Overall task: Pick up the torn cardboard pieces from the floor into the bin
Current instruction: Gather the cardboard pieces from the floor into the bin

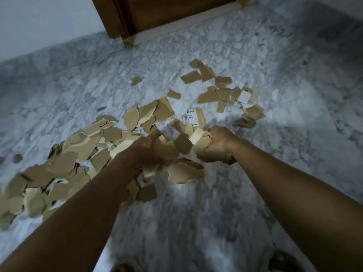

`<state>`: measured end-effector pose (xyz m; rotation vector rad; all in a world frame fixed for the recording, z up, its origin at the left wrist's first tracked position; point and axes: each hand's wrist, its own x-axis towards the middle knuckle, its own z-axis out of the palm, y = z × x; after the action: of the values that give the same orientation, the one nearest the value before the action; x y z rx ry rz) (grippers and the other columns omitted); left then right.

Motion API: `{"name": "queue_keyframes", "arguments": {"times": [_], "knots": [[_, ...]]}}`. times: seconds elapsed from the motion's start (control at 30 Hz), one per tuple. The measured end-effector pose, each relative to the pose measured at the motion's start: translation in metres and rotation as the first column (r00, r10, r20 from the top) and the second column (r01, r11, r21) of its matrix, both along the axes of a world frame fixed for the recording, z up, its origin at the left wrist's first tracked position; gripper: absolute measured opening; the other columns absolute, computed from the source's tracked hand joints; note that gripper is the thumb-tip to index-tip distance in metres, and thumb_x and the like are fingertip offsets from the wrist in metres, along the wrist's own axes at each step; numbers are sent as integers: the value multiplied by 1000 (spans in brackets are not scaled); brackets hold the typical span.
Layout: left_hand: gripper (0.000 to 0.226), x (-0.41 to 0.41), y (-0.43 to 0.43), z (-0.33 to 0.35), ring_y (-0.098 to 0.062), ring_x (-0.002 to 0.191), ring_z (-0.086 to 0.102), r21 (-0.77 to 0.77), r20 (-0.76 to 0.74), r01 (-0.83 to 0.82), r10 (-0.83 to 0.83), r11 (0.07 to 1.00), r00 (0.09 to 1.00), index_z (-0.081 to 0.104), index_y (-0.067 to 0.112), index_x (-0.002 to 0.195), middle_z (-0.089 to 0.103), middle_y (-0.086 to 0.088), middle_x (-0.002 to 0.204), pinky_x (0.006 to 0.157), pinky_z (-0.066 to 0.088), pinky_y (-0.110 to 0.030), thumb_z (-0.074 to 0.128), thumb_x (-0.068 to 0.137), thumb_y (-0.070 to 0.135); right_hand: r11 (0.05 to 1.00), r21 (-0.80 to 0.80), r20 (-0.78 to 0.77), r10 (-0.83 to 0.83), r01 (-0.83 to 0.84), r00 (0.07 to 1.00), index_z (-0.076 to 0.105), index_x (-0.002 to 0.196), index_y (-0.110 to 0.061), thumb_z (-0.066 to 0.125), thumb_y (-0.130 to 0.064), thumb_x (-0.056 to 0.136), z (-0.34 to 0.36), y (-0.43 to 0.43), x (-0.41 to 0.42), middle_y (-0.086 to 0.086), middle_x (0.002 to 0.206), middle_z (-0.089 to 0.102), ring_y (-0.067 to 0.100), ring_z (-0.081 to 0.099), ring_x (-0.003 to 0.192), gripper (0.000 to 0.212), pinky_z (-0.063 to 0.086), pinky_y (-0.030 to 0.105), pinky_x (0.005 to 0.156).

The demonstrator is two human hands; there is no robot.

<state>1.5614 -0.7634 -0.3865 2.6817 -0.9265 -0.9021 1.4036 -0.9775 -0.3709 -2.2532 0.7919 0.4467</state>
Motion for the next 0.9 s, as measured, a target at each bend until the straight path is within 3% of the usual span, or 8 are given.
{"name": "queue_keyframes", "arguments": {"times": [0.1,0.23,0.4,0.5,0.63,0.73,0.8,0.9], "knots": [[85,15,1,-12,-31,114,58,88,19,150,-152,985,988,40,30,145,60,-13,126,89,46,-33,69,68,53,976,-4,-137,213,-216,967,50,125,-19,87,-46,59,-27,11,30,3,114,61,24,60,97,80,54,37,82],[59,6,7,-32,-24,105,62,48,35,153,-155,987,987,56,38,120,65,-1,112,87,49,-34,75,67,52,919,-94,-191,361,-383,913,55,130,-18,82,-39,68,-80,48,32,7,128,57,27,59,108,71,54,39,91],[74,-9,16,-43,-28,108,61,0,20,27,-27,1000,999,39,46,133,62,-2,106,82,39,-29,66,68,68,921,-131,-86,358,-367,930,49,135,-28,75,-31,72,-106,64,16,4,137,50,28,58,110,69,52,39,91],[68,8,11,-34,-30,108,63,-18,-2,-37,37,999,999,47,30,134,66,-9,107,86,48,-32,76,76,52,928,-49,-95,363,-369,927,33,143,-23,81,-29,72,-90,45,16,7,128,54,26,56,104,86,51,34,83],[66,21,-19,-13,-24,106,63,-44,-19,-88,88,995,996,60,13,125,66,-9,120,88,52,-29,83,72,44,935,-117,-175,312,-334,934,47,133,-17,87,-40,63,-49,-2,11,3,125,58,24,58,106,84,53,33,89],[67,5,-65,-1,-23,114,54,-13,-104,-23,21,1000,994,44,12,141,54,-4,126,82,41,-21,75,84,30,923,-274,-222,212,-269,952,56,113,-19,84,-35,66,-29,-28,0,3,109,63,25,62,93,57,51,31,74],[78,-10,-88,-6,-27,126,50,-5,-112,3,-3,1000,994,37,18,146,50,-8,139,95,44,-28,75,82,39,856,-452,-178,190,-252,965,59,105,-22,77,-31,72,-37,-32,-12,7,112,64,29,63,101,39,50,32,76],[101,-28,-105,-36,-33,130,48,4,-32,4,-4,1000,999,36,24,147,50,-16,139,106,42,-37,63,59,66,848,-460,-127,230,-263,965,57,123,-26,71,-35,76,-67,-25,-36,7,125,59,30,54,118,50,47,37,91]]}}
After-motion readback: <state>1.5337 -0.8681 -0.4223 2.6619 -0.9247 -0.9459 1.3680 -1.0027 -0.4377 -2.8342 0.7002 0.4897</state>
